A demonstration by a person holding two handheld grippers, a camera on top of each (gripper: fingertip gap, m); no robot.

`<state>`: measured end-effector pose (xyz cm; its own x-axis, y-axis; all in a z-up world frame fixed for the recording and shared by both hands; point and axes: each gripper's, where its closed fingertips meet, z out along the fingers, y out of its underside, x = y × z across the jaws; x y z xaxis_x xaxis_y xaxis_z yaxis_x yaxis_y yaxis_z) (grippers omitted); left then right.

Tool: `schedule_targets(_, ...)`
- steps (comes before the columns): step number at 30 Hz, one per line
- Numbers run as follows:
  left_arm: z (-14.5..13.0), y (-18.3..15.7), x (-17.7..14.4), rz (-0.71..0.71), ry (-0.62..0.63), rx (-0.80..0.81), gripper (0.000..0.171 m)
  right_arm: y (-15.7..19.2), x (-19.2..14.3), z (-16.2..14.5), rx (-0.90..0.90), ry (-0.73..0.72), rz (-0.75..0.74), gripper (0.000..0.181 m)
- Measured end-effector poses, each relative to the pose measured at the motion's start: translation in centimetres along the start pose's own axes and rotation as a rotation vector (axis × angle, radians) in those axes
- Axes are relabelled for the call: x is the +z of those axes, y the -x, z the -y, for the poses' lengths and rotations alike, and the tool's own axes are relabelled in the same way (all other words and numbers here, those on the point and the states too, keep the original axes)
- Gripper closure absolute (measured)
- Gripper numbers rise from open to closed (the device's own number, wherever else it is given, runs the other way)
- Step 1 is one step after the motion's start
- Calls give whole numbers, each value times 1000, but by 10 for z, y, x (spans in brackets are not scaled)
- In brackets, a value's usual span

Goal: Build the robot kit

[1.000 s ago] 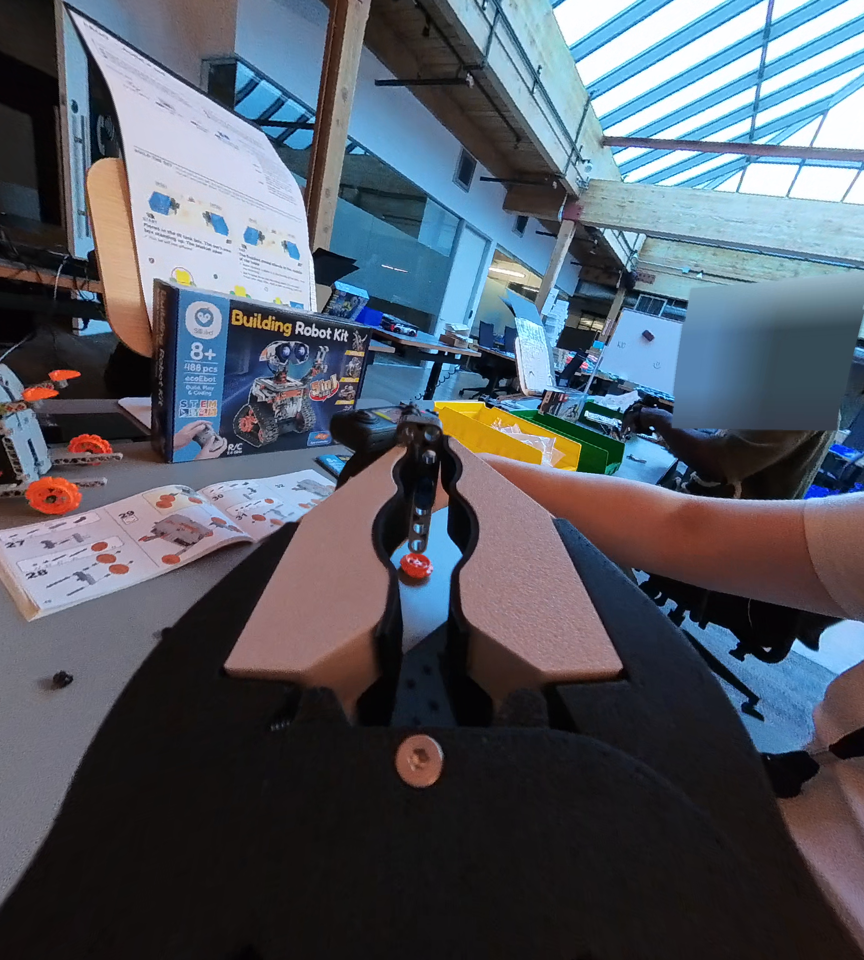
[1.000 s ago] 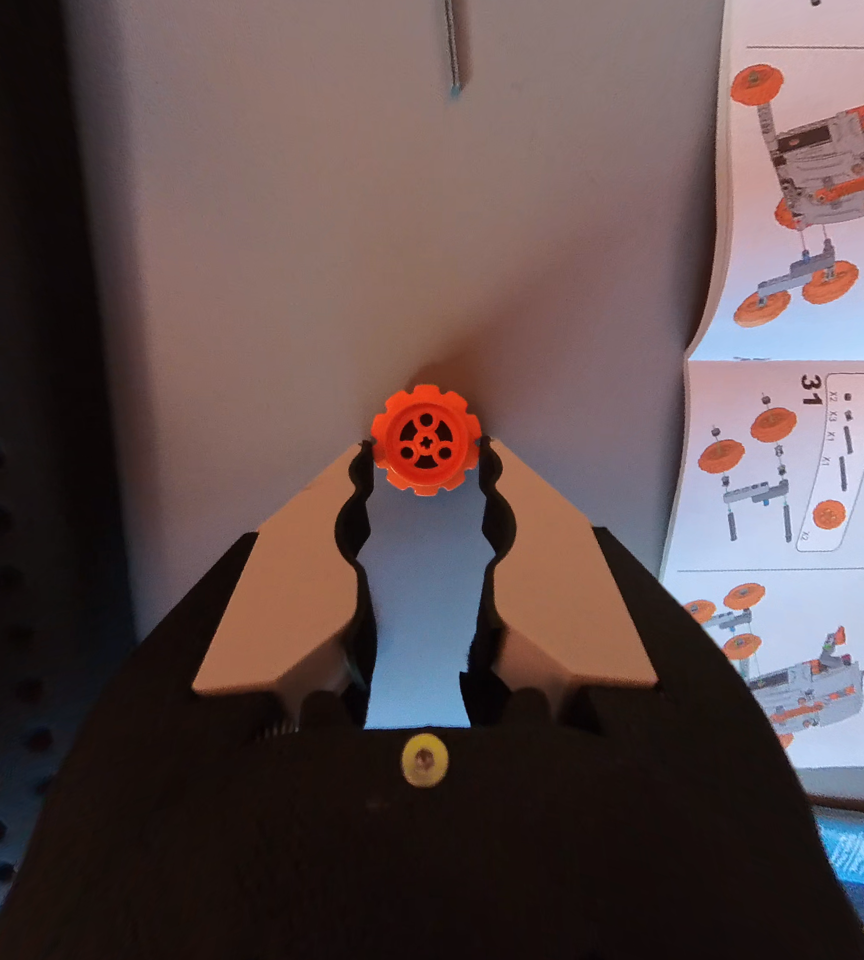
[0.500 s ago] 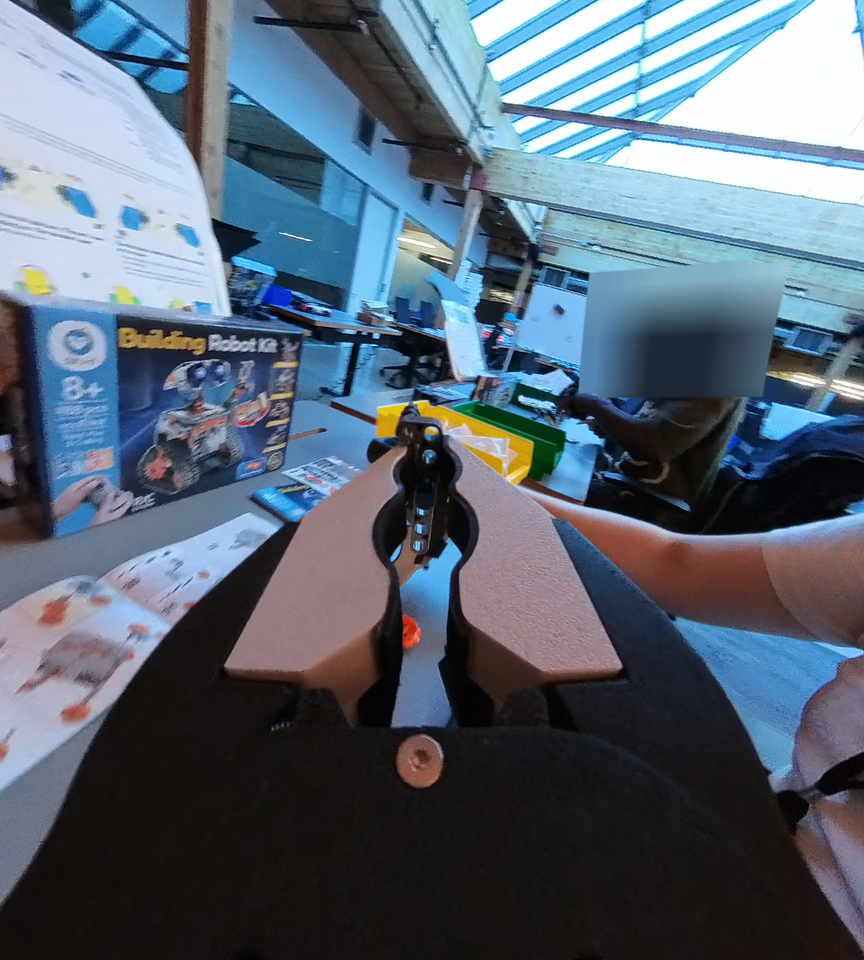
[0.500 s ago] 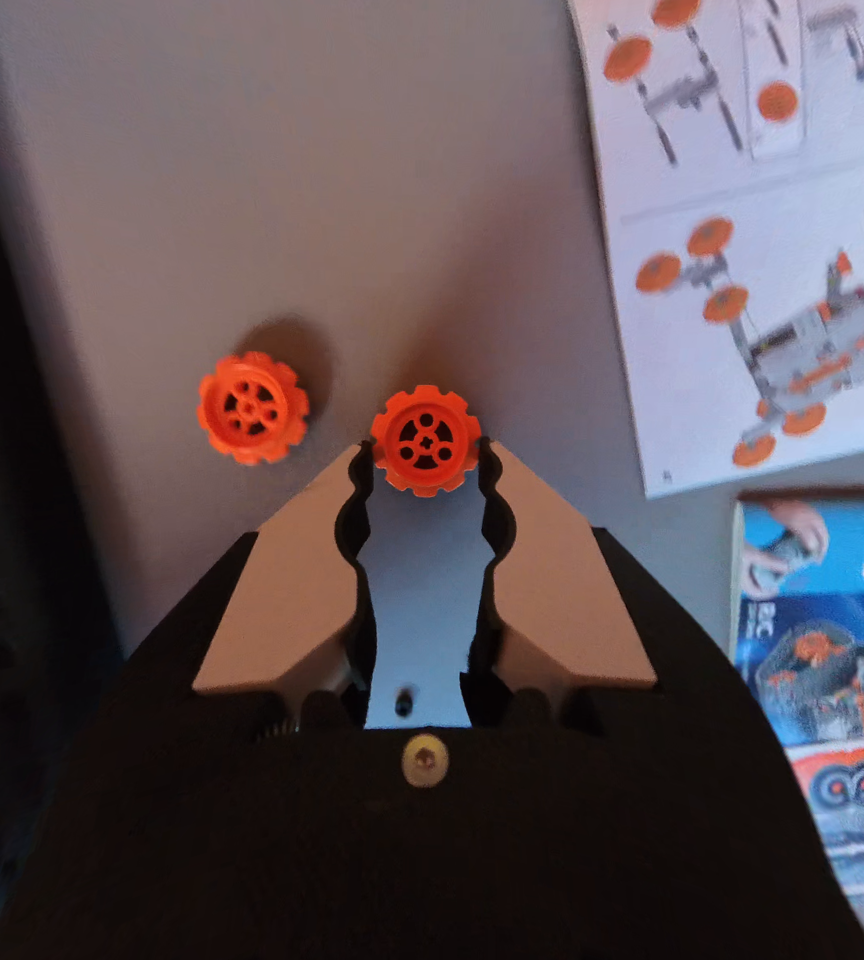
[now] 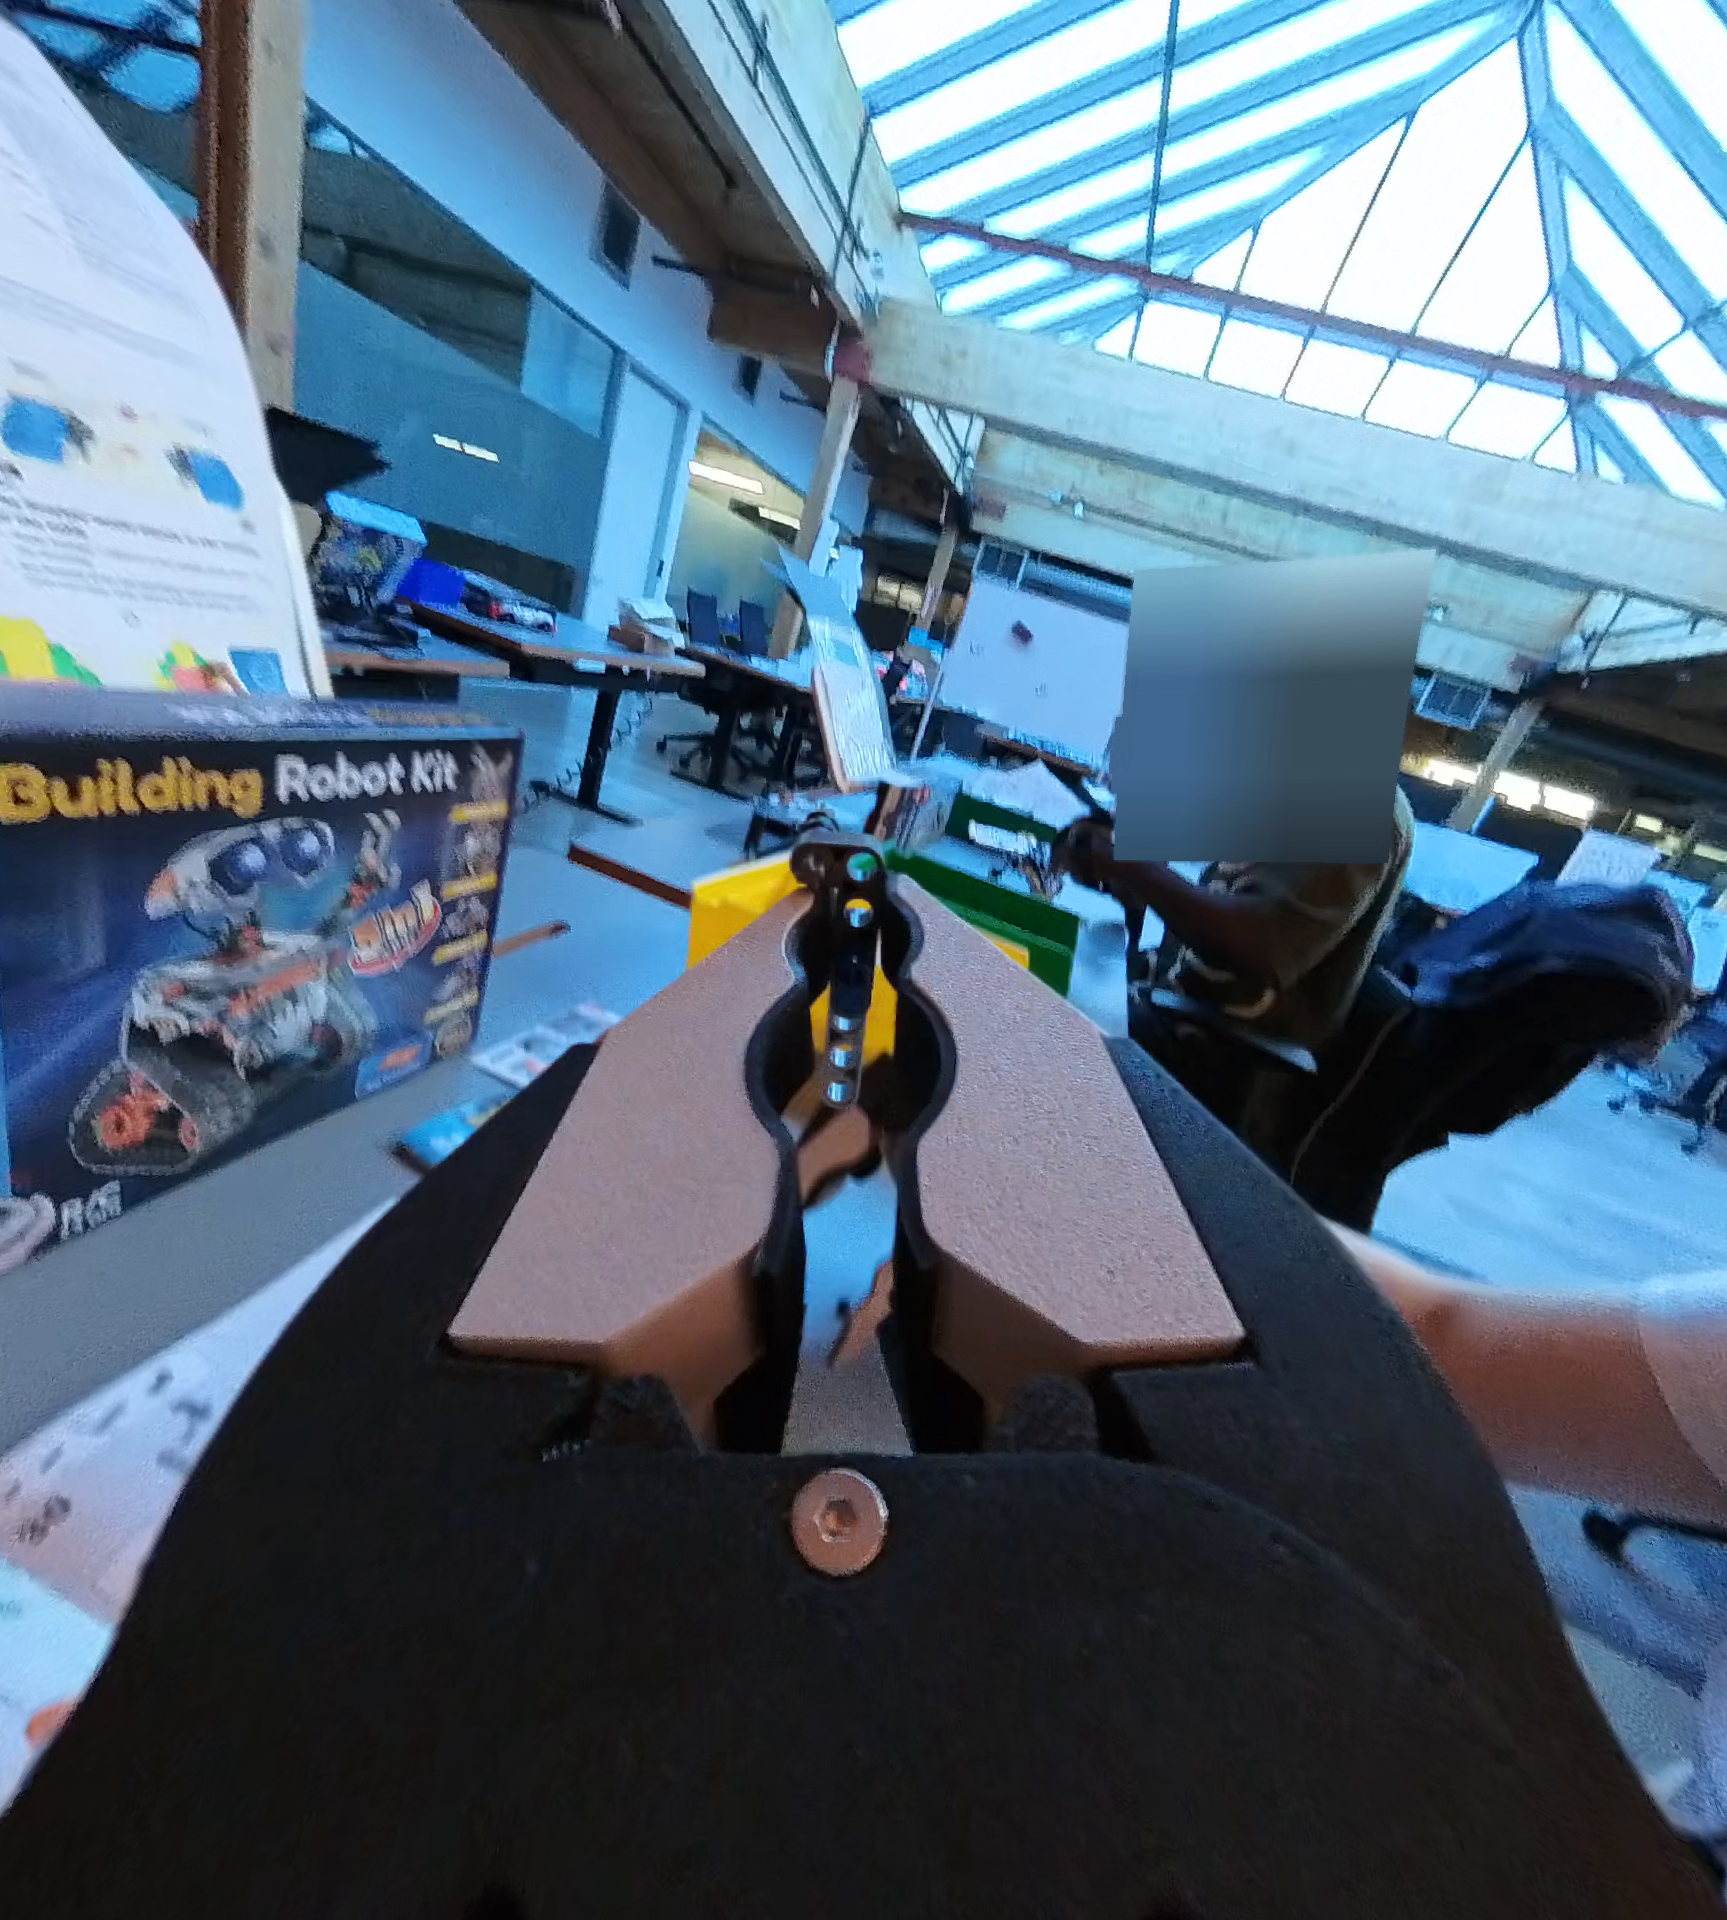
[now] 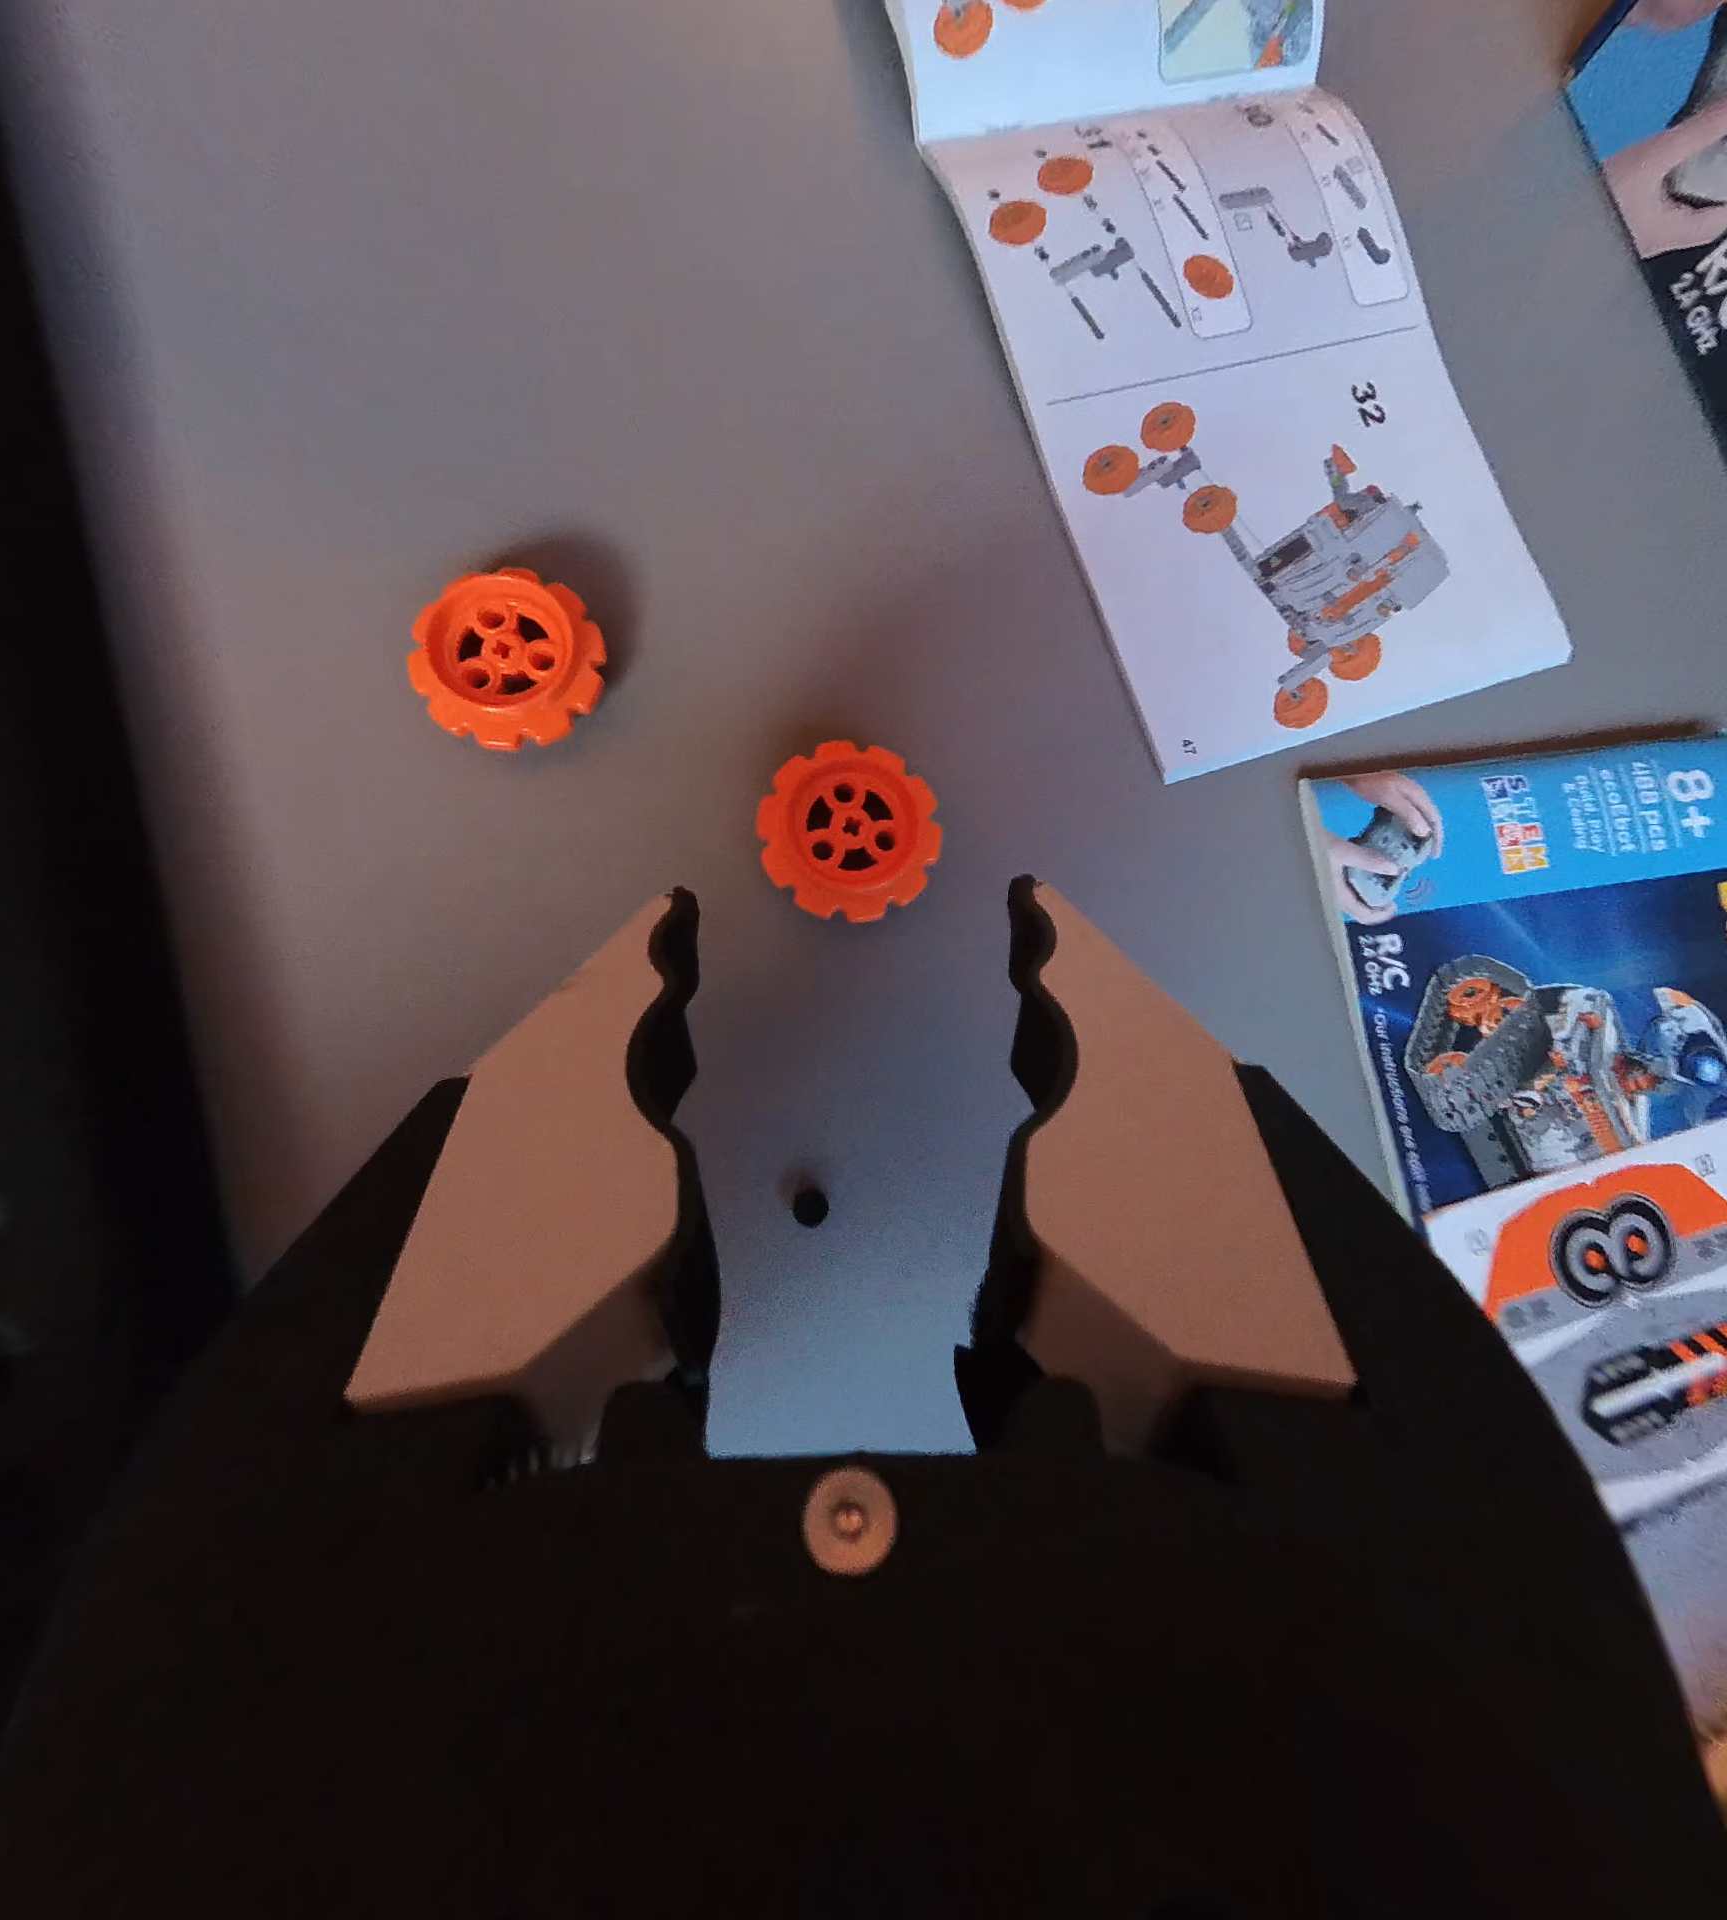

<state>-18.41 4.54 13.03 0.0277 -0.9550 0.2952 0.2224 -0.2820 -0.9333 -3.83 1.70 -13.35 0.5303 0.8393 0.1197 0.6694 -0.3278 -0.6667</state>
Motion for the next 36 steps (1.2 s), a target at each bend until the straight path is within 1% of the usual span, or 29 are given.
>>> schedule_targets(2,27,10,7,-5,-60,-14,167,2,5,4,22,-24,51,122)
schedule_targets(3,39,11,10,-13,-82,-18,167,3,9,4,6,-8,62,122)
schedule_targets(4,50,10,13,-24,-100,-15,167,4,11,-1,-15,38,58,123)
schedule_targets(5,59,9,15,-32,-120,-3,167,1,9,-7,-24,89,33,125)
schedule_targets(6,66,6,17,-37,-138,11,167,-2,3,-10,-17,107,-5,127)
schedule_targets(7,70,3,18,-45,-148,25,167,-3,-8,-12,3,87,-51,129)
schedule_targets(9,68,-2,19,-65,-155,36,167,-6,-40,-12,21,-54,-189,133)
schedule_targets(11,60,-7,17,-84,-150,33,167,-12,-86,-13,48,-222,-378,139)
schedule_targets(13,52,-4,13,-72,-145,21,167,-16,-130,-12,109,-374,-513,143)
schedule_targets(14,50,-1,10,-60,-153,0,167,-20,-146,-10,122,-435,-567,143)
schedule_targets(16,49,-1,7,-64,-179,-35,167,-29,-166,0,91,-542,-661,145)
schedule_targets(18,51,-3,7,-80,-188,-33,167,-47,-172,10,72,-597,-708,148)
schedule_targets(20,54,1,11,-82,-169,-15,167,-65,-163,18,94,-594,-656,148)
schedule_targets(22,58,3,16,-82,-153,-5,167,-67,-142,23,127,-534,-522,148)
schedule_targets(24,62,1,20,-95,-131,-4,167,-55,-119,29,120,-471,-398,147)
schedule_targets(25,64,-1,21,-98,-123,4,167,-42,-103,29,101,-416,-305,144)
schedule_targets(26,67,-2,21,-96,-117,20,167,-29,-85,26,94,-339,-216,141)
schedule_targets(28,74,-3,21,-83,-106,56,167,-10,-51,16,76,-170,-84,137)
schedule_targets(29,76,-3,22,-78,-99,67,167,-5,-36,13,47,-103,-46,135)
schedule_targets(32,72,2,22,-71,-63,86,167,2,1,13,-21,4,30,132)
schedule_targets(34,63,13,21,-52,-37,82,167,0,16,11,-23,63,50,131)
schedule_targets(36,57,25,21,-49,-21,40,167,-3,24,8,-30,125,62,130)
